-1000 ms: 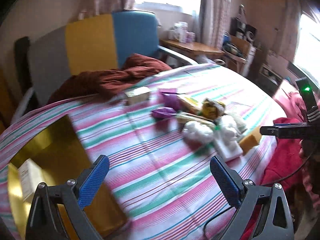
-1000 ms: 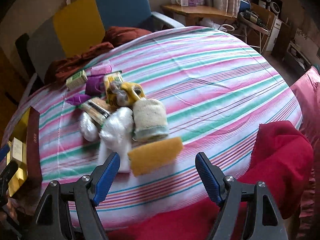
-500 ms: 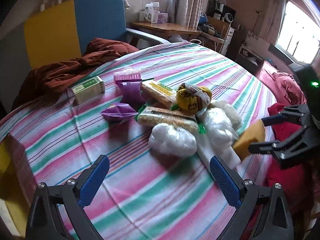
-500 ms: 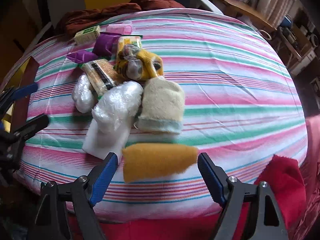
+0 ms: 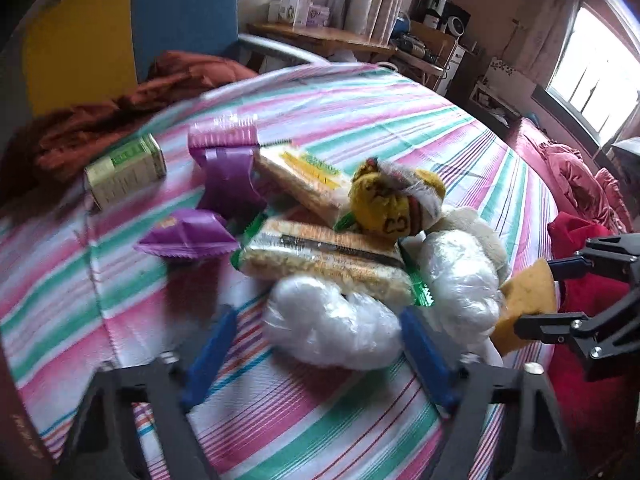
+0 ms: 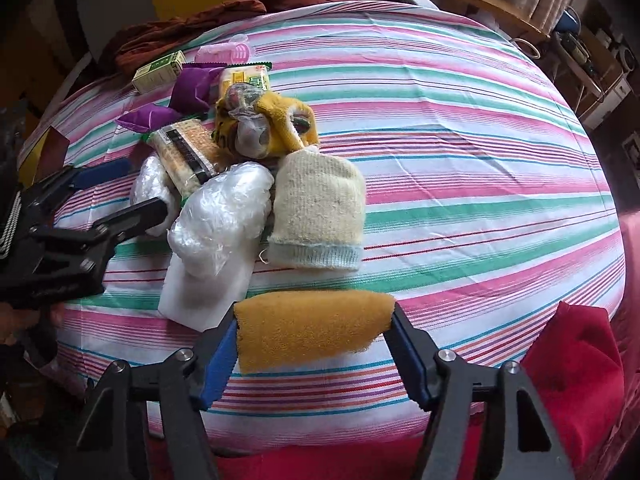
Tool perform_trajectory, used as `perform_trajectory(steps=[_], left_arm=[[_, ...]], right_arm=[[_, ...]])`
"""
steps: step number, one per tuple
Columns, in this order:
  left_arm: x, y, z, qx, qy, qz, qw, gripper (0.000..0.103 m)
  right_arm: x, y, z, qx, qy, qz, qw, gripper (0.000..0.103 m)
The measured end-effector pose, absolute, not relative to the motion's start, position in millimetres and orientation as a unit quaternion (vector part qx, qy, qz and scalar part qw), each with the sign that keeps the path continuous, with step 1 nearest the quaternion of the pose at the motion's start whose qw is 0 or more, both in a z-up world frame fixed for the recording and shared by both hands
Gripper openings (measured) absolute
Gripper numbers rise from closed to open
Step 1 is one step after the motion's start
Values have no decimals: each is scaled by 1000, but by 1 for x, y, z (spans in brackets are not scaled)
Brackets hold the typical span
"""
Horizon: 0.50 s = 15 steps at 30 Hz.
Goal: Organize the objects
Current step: 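Grasp the orange sponge with the right tool while the left tool grasps the plastic-wrapped bag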
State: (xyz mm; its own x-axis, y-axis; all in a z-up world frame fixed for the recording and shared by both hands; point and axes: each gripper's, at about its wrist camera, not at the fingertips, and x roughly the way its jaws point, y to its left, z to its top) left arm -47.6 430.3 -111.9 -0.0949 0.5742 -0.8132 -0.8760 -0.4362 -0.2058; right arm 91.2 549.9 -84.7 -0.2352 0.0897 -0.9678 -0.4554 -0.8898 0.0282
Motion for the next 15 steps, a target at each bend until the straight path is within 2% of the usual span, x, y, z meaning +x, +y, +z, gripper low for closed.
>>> perform_trajectory(steps=[7, 15], left_arm=[[-43, 411, -110, -467, 136, 718, 498, 63], [-20, 359, -74, -451, 99, 735, 497, 64]], right_arm=[[93, 551, -82, -575, 164, 779, 188, 61], [110, 562, -64, -501, 205, 812, 218, 60]])
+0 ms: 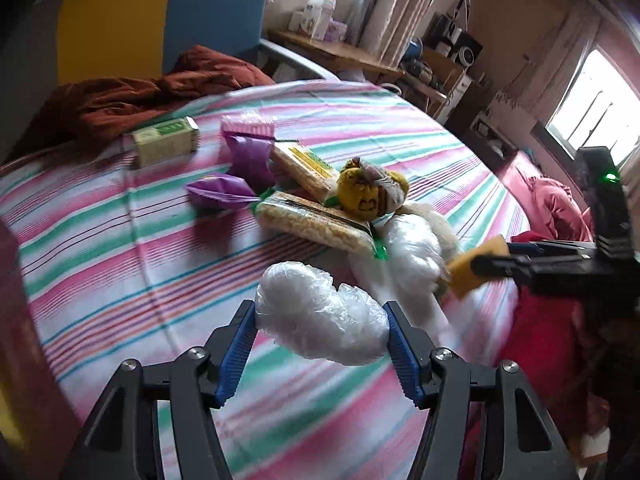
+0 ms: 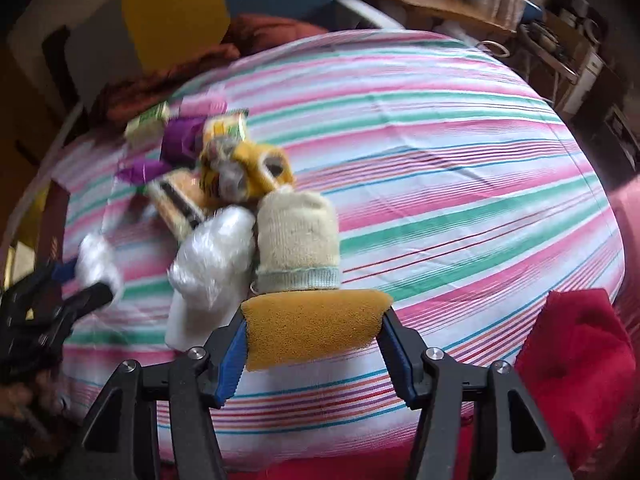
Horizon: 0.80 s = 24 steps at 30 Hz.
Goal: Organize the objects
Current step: 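Grasp the orange sponge with the right tool while the left tool grasps the plastic-wrapped bag, then carry plastic bag and orange sponge into the gold tray and open both tools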
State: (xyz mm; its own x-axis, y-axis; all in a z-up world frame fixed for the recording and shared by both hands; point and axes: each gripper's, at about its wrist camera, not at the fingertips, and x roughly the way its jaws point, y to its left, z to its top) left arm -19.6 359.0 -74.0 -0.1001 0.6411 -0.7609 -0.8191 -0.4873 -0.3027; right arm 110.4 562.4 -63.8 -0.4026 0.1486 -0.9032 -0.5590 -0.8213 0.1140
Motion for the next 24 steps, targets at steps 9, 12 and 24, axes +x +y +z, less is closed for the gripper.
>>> perform_trajectory(steps=[9, 12, 24], left_arm=[[-13, 263, -29, -413, 57, 780, 467, 64], [-19, 222, -21, -400, 43, 802, 442, 64], [-41, 81, -36, -411, -24, 857, 311, 64]], right_arm=[[134, 564, -40, -436, 201, 833, 275, 60], [143, 558, -26, -418, 199, 838, 289, 60], [99, 469, 38, -361, 158, 902, 178, 61]])
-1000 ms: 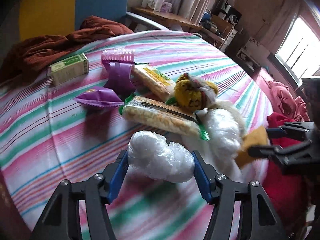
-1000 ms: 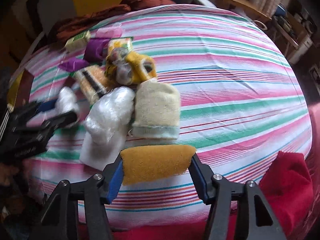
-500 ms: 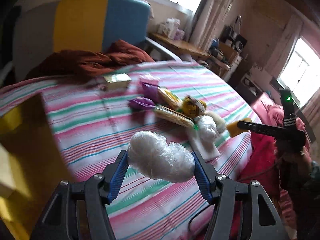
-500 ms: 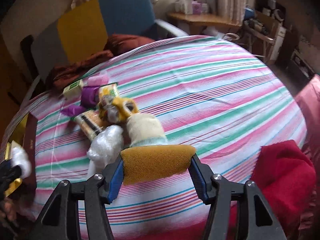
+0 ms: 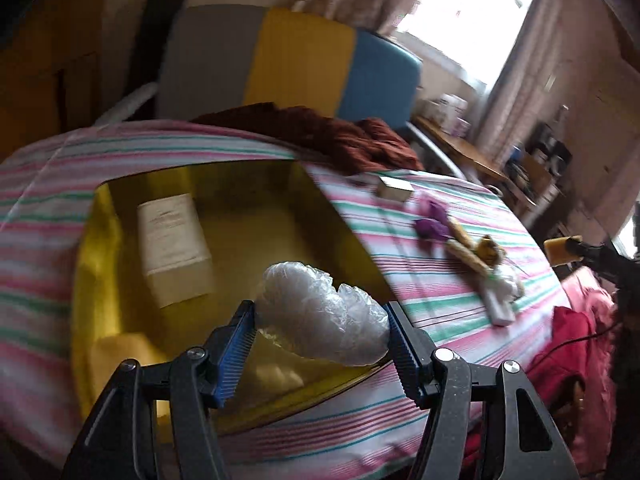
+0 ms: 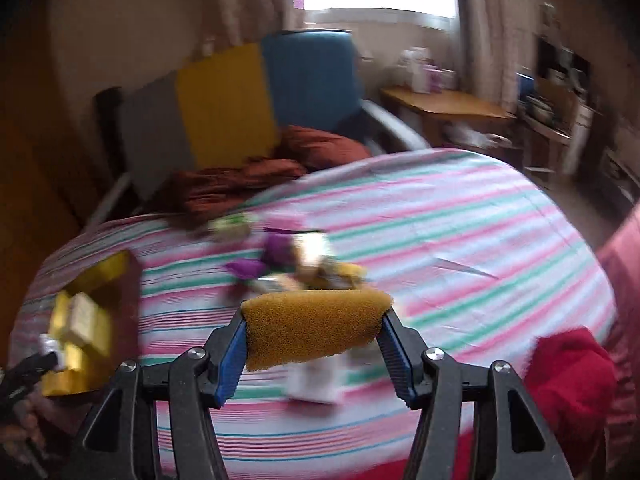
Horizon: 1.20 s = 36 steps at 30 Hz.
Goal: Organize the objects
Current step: 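Carry plastic bag and orange sponge into the gold tray and open both tools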
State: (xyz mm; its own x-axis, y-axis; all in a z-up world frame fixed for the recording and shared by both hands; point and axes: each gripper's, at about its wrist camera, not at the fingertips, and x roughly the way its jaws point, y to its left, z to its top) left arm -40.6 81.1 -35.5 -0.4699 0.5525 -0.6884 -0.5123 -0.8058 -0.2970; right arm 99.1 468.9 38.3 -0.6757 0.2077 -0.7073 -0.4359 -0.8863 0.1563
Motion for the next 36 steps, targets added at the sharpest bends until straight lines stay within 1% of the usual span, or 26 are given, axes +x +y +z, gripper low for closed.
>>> perform_trajectory(steps=[3, 10, 13, 15, 17, 20, 26, 28, 29, 31, 36], left_arm=[[-39, 59, -42, -410, -25, 865, 288, 65], [-34, 28, -60, -425, -24, 869, 253, 66], [-33, 20, -64, -427, -19, 870, 245, 72], [-32, 14, -65, -427, -20, 871, 242, 80], [-29, 9, -65, -426, -21, 872, 239, 86], [-28, 0, -65, -425, -27, 874, 234, 87], [-30, -9, -57, -419, -51, 877, 228, 87], [-30, -8, -51, -411, -51, 881, 231, 87], [-29, -8, -47, -405, -51, 883, 233, 87], [-30, -6, -42, -397, -51, 885, 236, 89], [-33, 2, -30, -384, -52, 890, 242, 91]], right_arm=[[73, 427, 40, -368, 144, 911, 116, 61], [26, 348, 30, -389, 121, 913, 15, 61], [9, 323, 24, -400, 116, 909, -12, 61], [-3, 310, 21, -408, 112, 906, -22, 61], [-14, 297, 14, -418, 108, 901, -35, 61], [-32, 278, 3, -436, 106, 892, -48, 61], [-69, 250, -9, -437, 109, 890, -64, 71], [-75, 247, -9, -430, 101, 896, -44, 76], [-76, 246, -9, -427, 101, 898, -41, 77], [-76, 247, -10, -421, 111, 899, -44, 84], [-71, 254, -14, -423, 120, 897, -40, 85]])
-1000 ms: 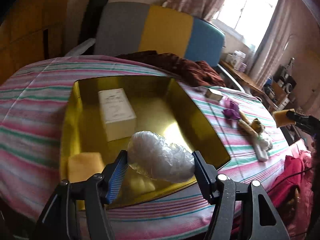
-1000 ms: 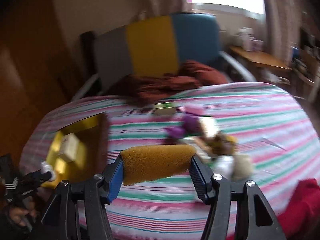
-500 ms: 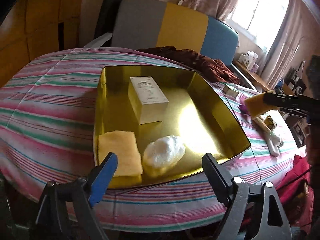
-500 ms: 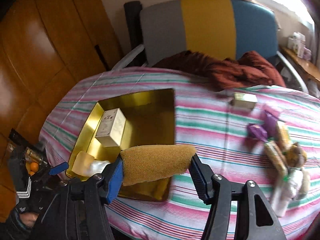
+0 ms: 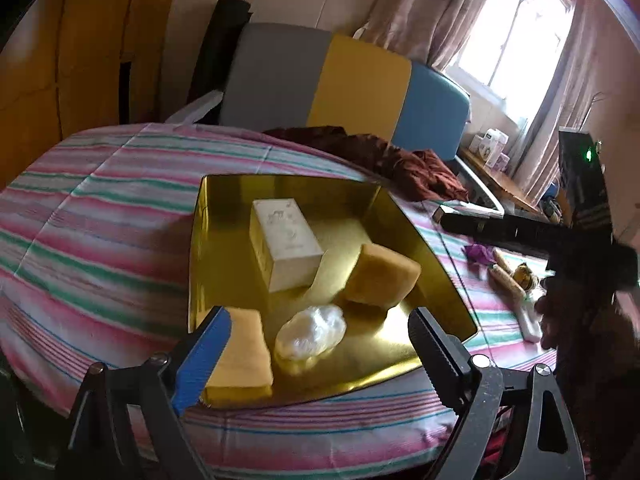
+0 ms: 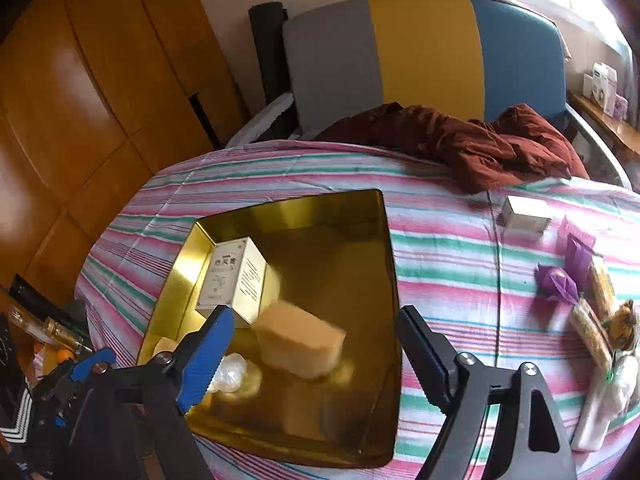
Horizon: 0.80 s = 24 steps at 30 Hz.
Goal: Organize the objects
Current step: 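Carry plastic bag and orange sponge into the gold tray and open both tools, then lift both open tools away from the tray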
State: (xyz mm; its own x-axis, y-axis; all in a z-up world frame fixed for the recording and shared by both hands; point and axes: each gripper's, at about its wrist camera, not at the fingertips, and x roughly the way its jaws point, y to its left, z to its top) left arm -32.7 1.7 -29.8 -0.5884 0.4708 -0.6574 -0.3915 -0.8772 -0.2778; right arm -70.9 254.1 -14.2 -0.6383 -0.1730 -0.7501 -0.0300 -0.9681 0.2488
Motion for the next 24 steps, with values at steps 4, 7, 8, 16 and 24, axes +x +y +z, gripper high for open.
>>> perform_trajectory(steps=[4, 7, 8, 16, 24], left_arm=[[-34, 10, -23, -377, -42, 895, 237, 93], [-36, 15, -19, -375, -41, 898, 225, 93], [-37, 16, -18, -375, -41, 899, 221, 94], [-34, 23, -14, -370, -22, 909, 191, 95], [-26, 35, -8, -357, 4, 915, 188, 96]], right_arm=[[-61, 253, -20, 432, -110, -894, 39, 85], [-52, 252, -25, 436, -101, -893, 35, 85], [-48, 251, -27, 437, -97, -894, 31, 85], [-31, 251, -35, 442, -95, -891, 27, 85], [-22, 254, -32, 433, -90, -897, 20, 85]])
